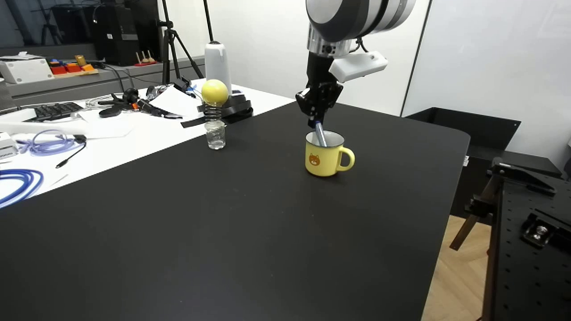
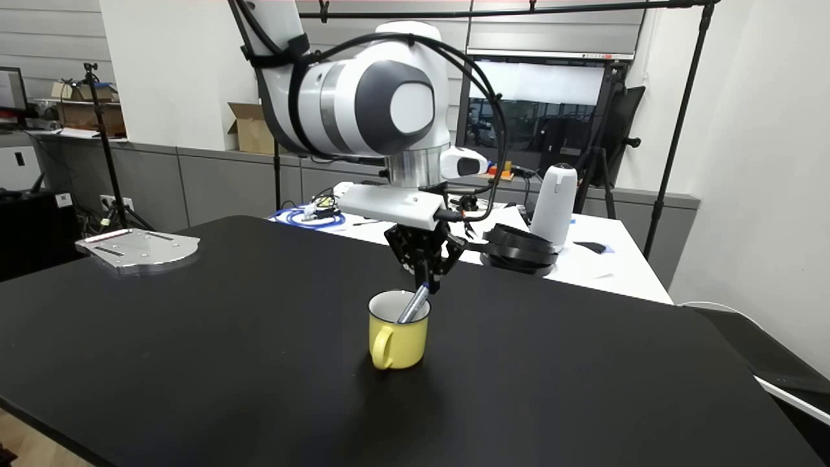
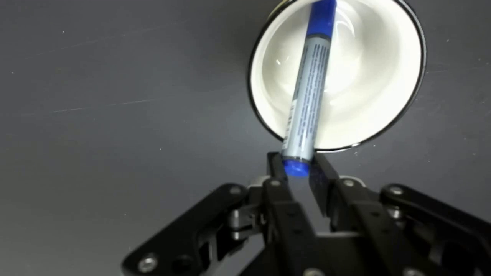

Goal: Take the marker out of the cup and put it on the table

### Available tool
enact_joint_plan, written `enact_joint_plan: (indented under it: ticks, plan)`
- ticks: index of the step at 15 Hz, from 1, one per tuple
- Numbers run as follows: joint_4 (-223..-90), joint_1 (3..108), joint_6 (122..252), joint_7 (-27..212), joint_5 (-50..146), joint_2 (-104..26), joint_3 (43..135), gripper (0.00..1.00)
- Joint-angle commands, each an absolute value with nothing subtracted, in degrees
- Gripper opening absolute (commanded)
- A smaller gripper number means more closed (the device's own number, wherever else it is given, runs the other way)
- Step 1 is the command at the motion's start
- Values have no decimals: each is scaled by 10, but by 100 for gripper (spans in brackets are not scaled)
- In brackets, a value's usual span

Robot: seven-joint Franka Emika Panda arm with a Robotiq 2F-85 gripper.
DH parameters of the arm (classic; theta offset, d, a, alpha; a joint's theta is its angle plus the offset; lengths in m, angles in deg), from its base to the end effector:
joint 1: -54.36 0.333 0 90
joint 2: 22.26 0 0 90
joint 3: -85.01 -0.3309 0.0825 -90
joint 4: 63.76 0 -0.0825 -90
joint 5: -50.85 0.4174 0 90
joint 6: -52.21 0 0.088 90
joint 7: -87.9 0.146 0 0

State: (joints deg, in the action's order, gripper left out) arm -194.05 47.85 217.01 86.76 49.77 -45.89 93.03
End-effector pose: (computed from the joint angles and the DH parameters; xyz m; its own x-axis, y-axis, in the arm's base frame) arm 0.5612 -0.1487 0.1400 0.9638 -0.1877 0.1896 -0.2036 -0.9767 0.0680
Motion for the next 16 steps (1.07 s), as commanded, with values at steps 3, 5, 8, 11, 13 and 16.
enact_joint_plan:
  ticks: [3, 5, 8, 11, 13, 16]
  plan:
    - [-1936, 479, 2160, 881, 503, -447, 929, 6]
    - [-1940, 486, 2157, 884, 494, -428, 937, 6]
    - [-1945, 494, 2149, 886, 482, -392, 945, 6]
    - [-1946, 501, 2123, 884, 464, -348, 949, 6]
    - [-1944, 504, 2101, 887, 448, -321, 948, 6]
    - [-1942, 496, 2073, 872, 460, -296, 931, 6]
